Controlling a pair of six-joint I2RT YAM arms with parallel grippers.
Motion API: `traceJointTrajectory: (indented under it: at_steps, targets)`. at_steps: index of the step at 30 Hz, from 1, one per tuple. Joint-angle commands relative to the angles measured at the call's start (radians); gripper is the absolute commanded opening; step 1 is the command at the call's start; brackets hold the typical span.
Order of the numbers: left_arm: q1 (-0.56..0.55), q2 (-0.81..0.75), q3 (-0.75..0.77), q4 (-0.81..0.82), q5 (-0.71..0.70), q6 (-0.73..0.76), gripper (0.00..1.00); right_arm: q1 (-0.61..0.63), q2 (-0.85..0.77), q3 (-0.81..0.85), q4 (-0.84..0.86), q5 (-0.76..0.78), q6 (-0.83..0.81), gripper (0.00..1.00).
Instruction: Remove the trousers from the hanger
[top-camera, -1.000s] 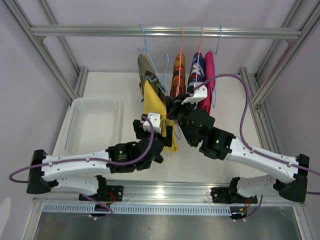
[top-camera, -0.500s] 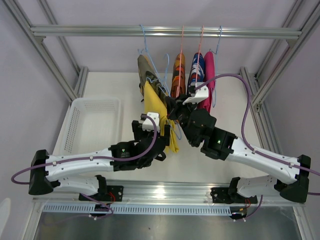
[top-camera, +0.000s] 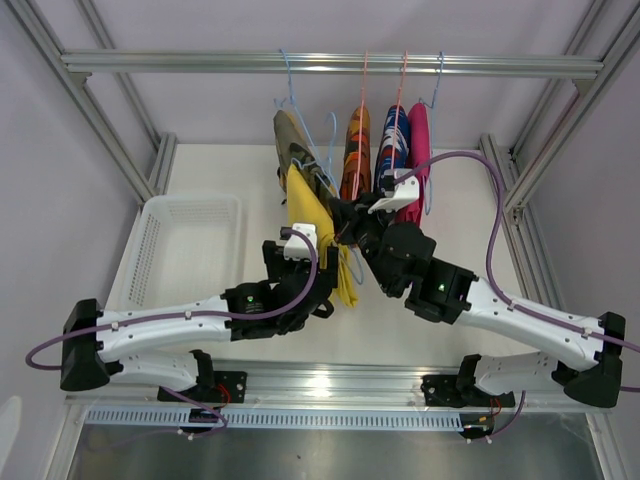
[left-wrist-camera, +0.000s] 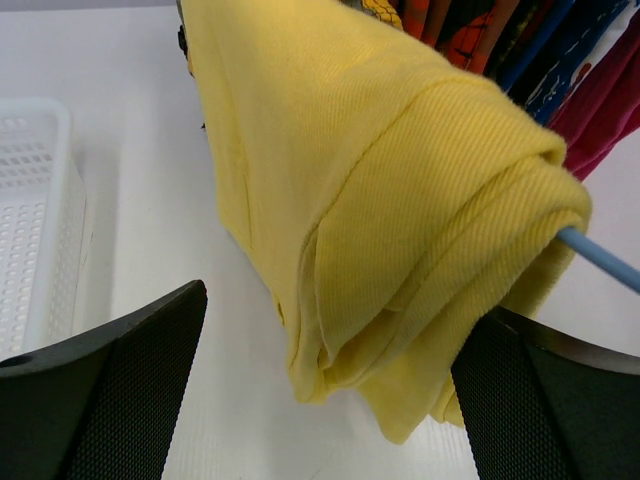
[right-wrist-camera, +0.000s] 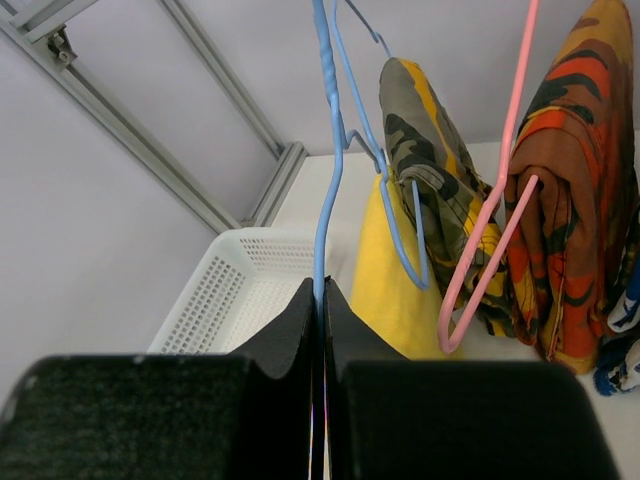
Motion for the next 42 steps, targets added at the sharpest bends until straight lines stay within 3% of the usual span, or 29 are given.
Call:
traceJointTrajectory:
  at_steps: [1,6,17,29,34,42]
  targets:
    - [0.01,0.008,-0.002,0.085,-0.057,-0.025,0.99,0.01,-0.068,0.001,0.149,0.018,0.058,0.0]
    - [0.012,0.033,0.019,0.136,-0.063,-0.014,0.93,0.013,-0.071,-0.028,0.14,0.019,0.083,0.0]
    - [0.012,0.057,0.078,0.199,-0.061,0.029,0.52,0.022,-0.078,-0.071,0.136,0.007,0.123,0.0]
    - [0.012,0.044,0.095,0.285,-0.072,0.116,0.33,0.033,-0.081,-0.135,0.128,-0.005,0.186,0.0]
    - [0.012,0.03,0.102,0.288,-0.073,0.13,0.02,0.041,-0.081,-0.166,0.126,0.015,0.193,0.0]
    - [0.012,-0.057,0.093,0.275,-0.095,0.164,0.01,0.041,-0.1,-0.224,0.123,0.039,0.187,0.0]
